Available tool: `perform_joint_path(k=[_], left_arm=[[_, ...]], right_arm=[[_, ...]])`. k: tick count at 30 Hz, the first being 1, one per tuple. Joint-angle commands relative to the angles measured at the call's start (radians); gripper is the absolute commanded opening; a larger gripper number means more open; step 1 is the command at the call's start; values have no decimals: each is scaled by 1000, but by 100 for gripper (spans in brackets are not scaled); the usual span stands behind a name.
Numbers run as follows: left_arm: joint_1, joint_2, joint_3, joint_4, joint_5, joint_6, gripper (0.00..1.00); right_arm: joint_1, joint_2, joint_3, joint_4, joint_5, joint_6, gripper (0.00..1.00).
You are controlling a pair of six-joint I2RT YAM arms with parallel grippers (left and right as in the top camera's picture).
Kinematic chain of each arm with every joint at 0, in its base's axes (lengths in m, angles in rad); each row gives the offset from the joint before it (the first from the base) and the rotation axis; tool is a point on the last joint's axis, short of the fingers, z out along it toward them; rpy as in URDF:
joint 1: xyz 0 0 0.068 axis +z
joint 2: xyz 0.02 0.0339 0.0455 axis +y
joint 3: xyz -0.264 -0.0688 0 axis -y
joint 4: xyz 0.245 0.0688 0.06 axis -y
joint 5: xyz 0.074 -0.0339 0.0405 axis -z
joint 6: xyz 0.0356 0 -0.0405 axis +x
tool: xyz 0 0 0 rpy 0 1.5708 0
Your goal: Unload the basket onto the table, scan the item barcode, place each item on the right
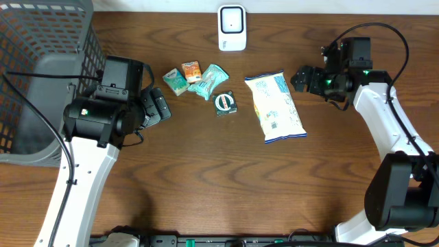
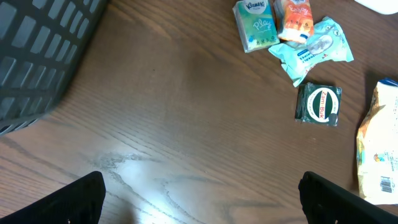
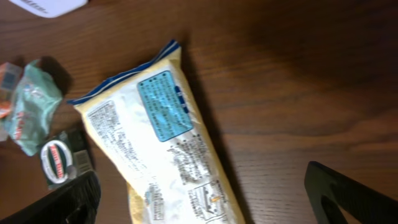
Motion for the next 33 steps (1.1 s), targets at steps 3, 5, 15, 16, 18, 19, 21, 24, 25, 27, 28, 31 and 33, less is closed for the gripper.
perform_joint_path(k=[3, 5, 15, 16, 18, 19, 21, 24, 25, 27, 28, 31, 33], left_arm=[[4, -3, 3, -3, -10, -2, 98], [4, -3, 3, -3, -10, -2, 98], [4, -3, 3, -3, -10, -2, 98], [4, -3, 3, -3, -10, -2, 98], [4, -3, 3, -3, -10, -2, 98], [4, -3, 3, -3, -10, -2, 98], [4, -3, 3, -3, -10, -2, 98], [4, -3, 3, -3, -10, -2, 98], [4, -3, 3, -3, -10, -2, 98], [4, -3, 3, -3, -10, -2, 98], [4, -3, 3, -3, -10, -2, 97], [4, -3, 3, -3, -10, -2, 98], [4, -3, 3, -3, -10, -2, 98]], right_arm=[[2, 5, 2, -14, 39, -14, 99], [2, 5, 2, -14, 39, -14, 99], [5, 5, 2, -19, 40, -135, 99], [5, 5, 2, -18, 40, -167, 99], [5, 5, 2, -18, 41, -188, 99], [5, 5, 2, -17, 44, -191, 99], [5, 5, 2, -13, 47, -191, 99], [5, 5, 2, -12, 47, -191, 99], [5, 5, 2, -12, 47, -192, 98], [5, 5, 2, -15, 47, -207, 93], [5, 5, 2, -20, 47, -214, 85], [5, 5, 2, -46, 46, -212, 66], [6, 5, 2, -56, 46, -212, 83]])
